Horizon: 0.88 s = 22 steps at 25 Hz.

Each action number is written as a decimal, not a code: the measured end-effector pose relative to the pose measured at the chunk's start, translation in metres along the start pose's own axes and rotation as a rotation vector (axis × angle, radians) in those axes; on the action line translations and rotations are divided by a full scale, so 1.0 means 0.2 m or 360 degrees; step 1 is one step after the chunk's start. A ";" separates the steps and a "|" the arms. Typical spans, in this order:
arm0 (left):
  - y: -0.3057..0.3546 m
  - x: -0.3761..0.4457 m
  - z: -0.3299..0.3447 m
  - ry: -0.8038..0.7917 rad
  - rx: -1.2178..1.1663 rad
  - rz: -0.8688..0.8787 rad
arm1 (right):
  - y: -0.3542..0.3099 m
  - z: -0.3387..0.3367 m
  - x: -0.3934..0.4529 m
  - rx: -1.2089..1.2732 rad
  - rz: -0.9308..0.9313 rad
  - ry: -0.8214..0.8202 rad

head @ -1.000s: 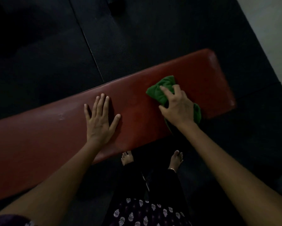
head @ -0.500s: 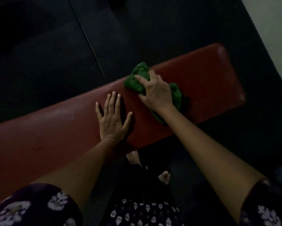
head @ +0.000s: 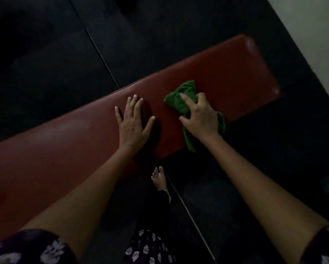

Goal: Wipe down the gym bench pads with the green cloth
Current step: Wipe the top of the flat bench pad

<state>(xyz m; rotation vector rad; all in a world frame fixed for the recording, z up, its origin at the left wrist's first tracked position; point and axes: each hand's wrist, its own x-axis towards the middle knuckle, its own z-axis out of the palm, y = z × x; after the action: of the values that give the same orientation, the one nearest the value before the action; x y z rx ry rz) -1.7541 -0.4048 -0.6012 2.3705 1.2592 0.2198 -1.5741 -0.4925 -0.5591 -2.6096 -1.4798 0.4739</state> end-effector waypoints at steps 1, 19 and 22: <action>-0.03 -0.02 -0.03 -0.0032 -0.0080 0.0059 | 0.04 0.00 -0.03 -0.0082 -0.0094 -0.0019; -0.47 -0.42 -0.13 0.0153 0.0325 0.0040 | -0.21 -0.01 0.20 0.0049 0.0630 0.0221; -0.47 -0.41 -0.12 0.0187 0.0320 0.0057 | -0.46 0.06 0.20 -0.0057 0.0350 0.0136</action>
<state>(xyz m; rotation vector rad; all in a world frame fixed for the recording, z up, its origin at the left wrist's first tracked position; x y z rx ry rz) -1.8796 -0.4195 -0.6181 2.5854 1.3501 0.2581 -1.6346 -0.4117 -0.5566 -2.7968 -1.1935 0.3527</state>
